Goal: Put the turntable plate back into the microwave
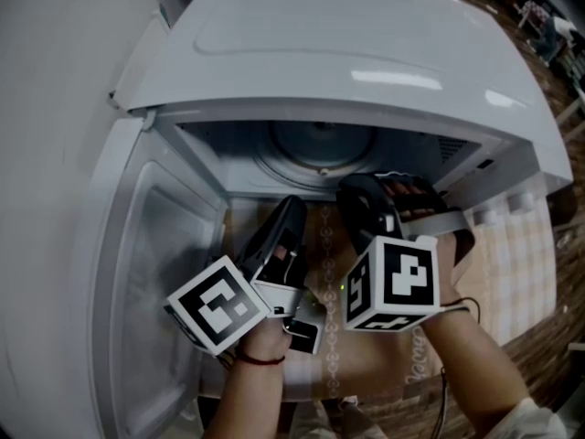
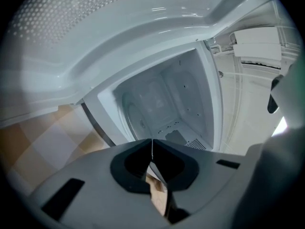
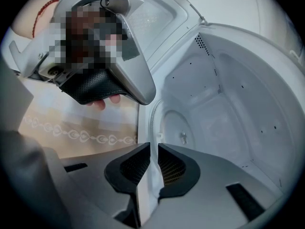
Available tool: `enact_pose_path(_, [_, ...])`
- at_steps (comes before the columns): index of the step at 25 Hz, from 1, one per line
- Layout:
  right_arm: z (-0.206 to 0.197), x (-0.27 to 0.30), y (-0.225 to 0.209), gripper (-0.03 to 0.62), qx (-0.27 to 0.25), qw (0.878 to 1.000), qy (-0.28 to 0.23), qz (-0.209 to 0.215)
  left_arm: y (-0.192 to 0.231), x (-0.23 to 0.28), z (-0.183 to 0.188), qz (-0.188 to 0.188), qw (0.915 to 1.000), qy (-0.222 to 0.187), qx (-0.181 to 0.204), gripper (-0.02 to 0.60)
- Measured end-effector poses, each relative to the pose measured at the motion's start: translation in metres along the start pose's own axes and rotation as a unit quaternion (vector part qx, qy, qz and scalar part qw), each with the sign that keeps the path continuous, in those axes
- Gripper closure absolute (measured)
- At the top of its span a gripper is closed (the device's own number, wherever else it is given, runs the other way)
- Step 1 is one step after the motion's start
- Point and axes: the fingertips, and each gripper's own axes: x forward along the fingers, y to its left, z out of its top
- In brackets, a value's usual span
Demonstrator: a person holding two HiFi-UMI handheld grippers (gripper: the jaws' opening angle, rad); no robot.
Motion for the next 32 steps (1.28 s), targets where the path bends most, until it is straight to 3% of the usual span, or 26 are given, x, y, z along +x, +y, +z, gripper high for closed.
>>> enact_pose_path(4, [0.003, -0.002, 0.002, 0.527, 0.016, 1.0, -0.017, 0.001, -0.009, -0.001, 0.003, -0.019, 0.9972, -0.011, 0.071, 0.581])
enact_pose_path(8, [0.002, -0.006, 0.002, 0.497, 0.042, 0.999, -0.028, 0.001, -0.017, -0.002, 0.0, -0.042, 0.989, -0.019, 0.14, 0.581])
enact_pose_path(16, [-0.002, -0.017, 0.002, 0.497, 0.116, 0.991, -0.064, -0.017, -0.031, -0.007, -0.005, -0.081, 0.9723, -0.044, 0.215, 0.581])
enact_pose_path(26, [-0.002, -0.02, 0.004, 0.497, 0.114, 0.992, -0.059, -0.019, -0.035, -0.008, -0.009, -0.078, 0.9734, -0.048, 0.21, 0.581])
enact_pose_path(32, [0.001, -0.026, 0.004, 0.497, 0.131, 0.988, -0.075, -0.022, -0.045, -0.013, -0.008, -0.095, 0.9683, -0.063, 0.223, 0.58])
